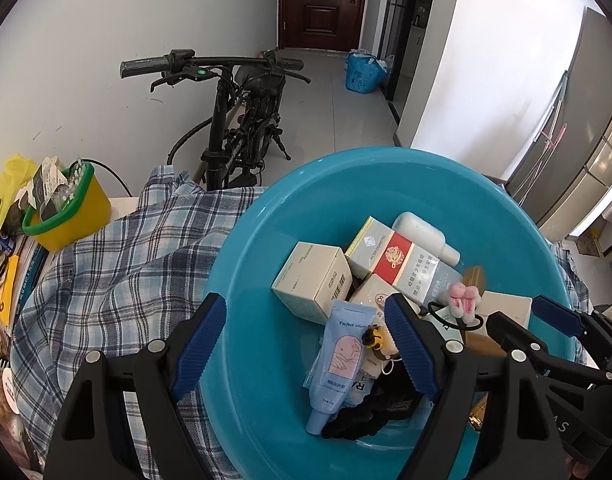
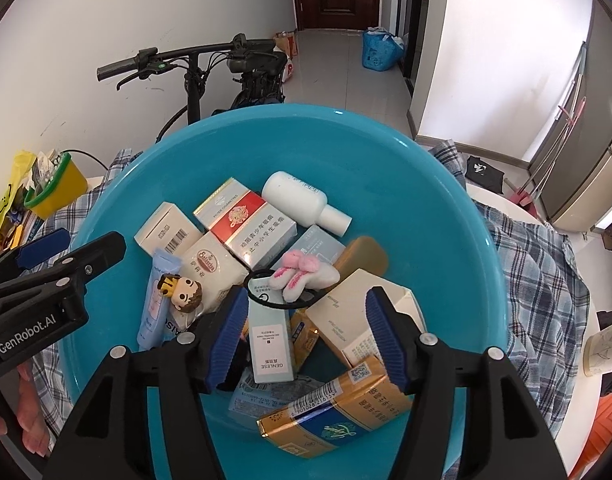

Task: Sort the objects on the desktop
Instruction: 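Open the right gripper to drop the tooth plush into the basin, then withdraw both tools from the basin toward the remaining items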

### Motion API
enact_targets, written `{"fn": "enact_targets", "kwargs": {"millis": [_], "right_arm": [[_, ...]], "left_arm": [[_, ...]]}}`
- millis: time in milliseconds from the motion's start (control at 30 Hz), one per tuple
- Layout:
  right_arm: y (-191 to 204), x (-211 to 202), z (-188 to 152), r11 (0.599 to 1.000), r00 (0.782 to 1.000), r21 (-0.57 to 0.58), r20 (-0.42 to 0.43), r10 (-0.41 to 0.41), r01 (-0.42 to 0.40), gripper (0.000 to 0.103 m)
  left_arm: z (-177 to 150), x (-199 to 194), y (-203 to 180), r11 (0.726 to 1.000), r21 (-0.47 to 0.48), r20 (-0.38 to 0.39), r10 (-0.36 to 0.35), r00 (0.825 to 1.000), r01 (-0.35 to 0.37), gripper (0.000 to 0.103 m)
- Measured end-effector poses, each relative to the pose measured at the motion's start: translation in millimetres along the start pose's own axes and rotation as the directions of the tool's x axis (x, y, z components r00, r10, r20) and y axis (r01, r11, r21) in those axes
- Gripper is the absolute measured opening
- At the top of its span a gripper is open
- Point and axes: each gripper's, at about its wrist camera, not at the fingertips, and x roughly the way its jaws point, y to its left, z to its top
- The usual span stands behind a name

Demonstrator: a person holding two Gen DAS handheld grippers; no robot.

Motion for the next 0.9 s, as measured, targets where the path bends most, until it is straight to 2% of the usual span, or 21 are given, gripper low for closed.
{"fn": "enact_targets", "kwargs": {"millis": [33, 67, 133, 233, 367, 433, 500, 567, 633, 667, 700, 733, 833, 900], "right_arm": [[-1.6, -5.1, -0.1, 1.0, 0.999, 0.007, 0.033, -0.012, 0.012, 0.075], [-2.9, -11.3, 0.0, 1.0, 0.997, 0.012, 0.074, -0.02, 0.02, 0.077], [-4.7, -24.4, 0.5, 1.0, 0.987, 0.014, 0.159, -0.029, 0.027, 0.089], [-10.1, -42.7, 2.0, 0.999, 0.964, 0.024, 0.261, -0.037, 0.032, 0.1], [-17.5, -62.4, 2.9, 1.0, 0.929, 0.023, 0.371, 0.001, -0.011, 0.102], [-17.0, -69.2, 2.7, 1.0, 0.911, 0.008, 0.412, -0.006, 0.003, 0.102], [-16.1, -75.6, 0.7, 1.0, 0.896, -0.014, 0.444, 0.001, 0.006, 0.102], [-16.8, -81.9, -1.8, 1.0, 0.88, -0.029, 0.474, 0.019, -0.006, 0.103], [-18.5, -88.9, -4.9, 0.999, 0.863, -0.031, 0.504, 0.028, -0.015, 0.103], [-18.6, -91.5, -5.8, 0.999, 0.857, -0.033, 0.515, 0.032, -0.018, 0.103], [-18.2, -95.1, -7.7, 0.999, 0.849, -0.041, 0.527, 0.04, -0.022, 0.103], [-17.5, -98.3, -9.2, 0.999, 0.842, -0.051, 0.537, 0.044, -0.02, 0.103], [-15.2, -106.7, -13.1, 0.998, 0.829, -0.063, 0.558, 0.03, 0.006, 0.103], [-14.6, -111.7, -14.5, 0.998, 0.822, -0.058, 0.57, 0.016, 0.021, 0.103]], "left_arm": [[0.0, -4.1, -1.3, 1.0, 0.008, 0.03, 0.005, 1.0, -0.006, 0.083], [-0.3, -9.4, -2.8, 1.0, 0.019, 0.065, 0.019, 0.998, -0.02, 0.083], [-0.7, -20.1, -6.3, 0.998, 0.044, 0.138, 0.046, 0.989, -0.052, 0.083], [-0.3, -33.8, -8.6, 0.998, 0.054, 0.206, 0.032, 0.978, -0.044, 0.083], [0.3, -51.8, -5.2, 0.999, 0.036, 0.292, -0.028, 0.956, 0.018, 0.083], [-1.5, -62.8, -3.2, 0.998, 0.034, 0.357, -0.066, 0.932, 0.057, 0.084], [-5.2, -76.4, -0.2, 0.994, 0.036, 0.431, -0.107, 0.896, 0.101, 0.084], [-10.0, -90.5, 2.2, 0.993, 0.038, 0.511, -0.114, 0.852, 0.11, 0.092], [-12.9, -101.4, 4.0, 0.992, 0.042, 0.561, -0.122, 0.819, 0.119, 0.103], [-13.8, -105.6, 3.1, 0.99, 0.047, 0.574, -0.134, 0.808, 0.13, 0.103], [-13.0, -108.3, 1.8, 0.99, 0.056, 0.578, -0.138, 0.804, 0.129, 0.103], [-12.1, -111.1, -0.9, 0.99, 0.073, 0.581, -0.137, 0.802, 0.117, 0.103], [-15.2, -122.9, -10.3, 0.99, 0.121, 0.617, -0.133, 0.776, 0.074, 0.103], [-17.8, -130.6, -13.8, 0.99, 0.13, 0.63, -0.128, 0.766, 0.059, 0.103]]}}
